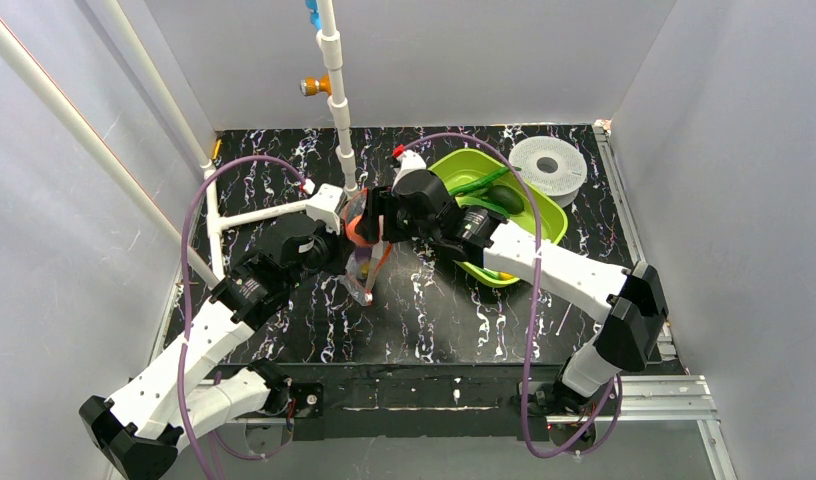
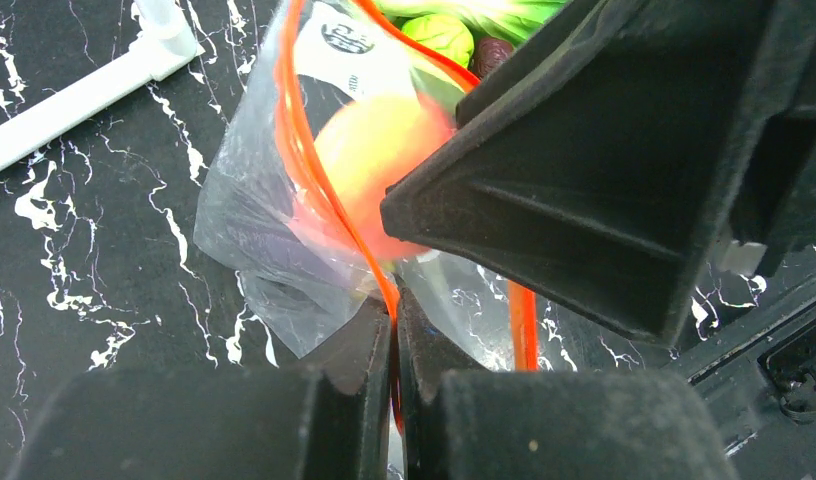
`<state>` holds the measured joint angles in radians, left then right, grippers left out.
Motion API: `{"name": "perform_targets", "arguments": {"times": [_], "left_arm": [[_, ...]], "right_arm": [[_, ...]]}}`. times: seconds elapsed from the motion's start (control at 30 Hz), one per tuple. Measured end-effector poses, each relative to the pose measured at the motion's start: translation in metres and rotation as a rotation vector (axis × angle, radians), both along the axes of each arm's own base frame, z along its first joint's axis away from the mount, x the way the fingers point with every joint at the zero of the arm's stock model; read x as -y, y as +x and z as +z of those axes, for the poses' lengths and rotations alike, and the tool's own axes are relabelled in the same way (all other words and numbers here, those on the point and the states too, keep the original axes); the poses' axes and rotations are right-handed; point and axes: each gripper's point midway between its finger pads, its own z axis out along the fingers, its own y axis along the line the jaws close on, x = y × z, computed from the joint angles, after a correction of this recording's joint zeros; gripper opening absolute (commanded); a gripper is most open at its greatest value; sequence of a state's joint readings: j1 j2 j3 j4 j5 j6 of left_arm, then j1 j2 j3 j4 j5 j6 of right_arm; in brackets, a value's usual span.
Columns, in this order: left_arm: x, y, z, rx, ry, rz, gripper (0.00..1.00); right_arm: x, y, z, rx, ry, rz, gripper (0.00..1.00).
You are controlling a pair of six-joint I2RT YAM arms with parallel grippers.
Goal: Place the food in the zip-top bag and seal the zipper
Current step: Place the fake fruit in the zipper food storage bag.
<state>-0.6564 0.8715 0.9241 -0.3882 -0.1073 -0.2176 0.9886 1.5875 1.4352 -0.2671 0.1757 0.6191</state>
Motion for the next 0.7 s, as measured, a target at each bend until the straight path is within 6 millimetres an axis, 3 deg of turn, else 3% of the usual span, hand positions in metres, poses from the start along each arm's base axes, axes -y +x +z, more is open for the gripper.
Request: {"name": "perform_targets", "arguments": {"times": [0.07, 0.33, 0.47, 0.6, 0.67, 0.7], "left_arm": [[0.0, 0.0, 0.0, 0.0, 0.0, 0.0, 0.0], [0.0, 0.0, 0.0, 0.0, 0.0, 0.0, 0.0], [0.0, 0.0, 0.0, 0.0, 0.0, 0.0, 0.0], [0.0, 0.0, 0.0, 0.0, 0.001, 0.0, 0.0], [0.0, 0.0, 0.0, 0.0, 0.001, 0.0, 0.0], [0.0, 0.0, 0.0, -0.001, 0.001, 0.0, 0.0]], "right_arm": [[-0.002, 0.002, 0.007, 0.012, 0.006, -0.001, 0.88], [0.004, 0.002, 0.006, 0.014, -0.027, -0.006, 0.87], [0.016, 0.0, 0.005, 0.026, -0.048, -0.027, 0.87], [0.053, -0.007, 0.01, 0.077, -0.07, -0.078, 0.92], [0.093, -0.015, 0.011, 0.116, -0.097, -0.138, 0.94], [0.103, -0.015, 0.013, 0.128, -0.094, -0.158, 0.94]]}}
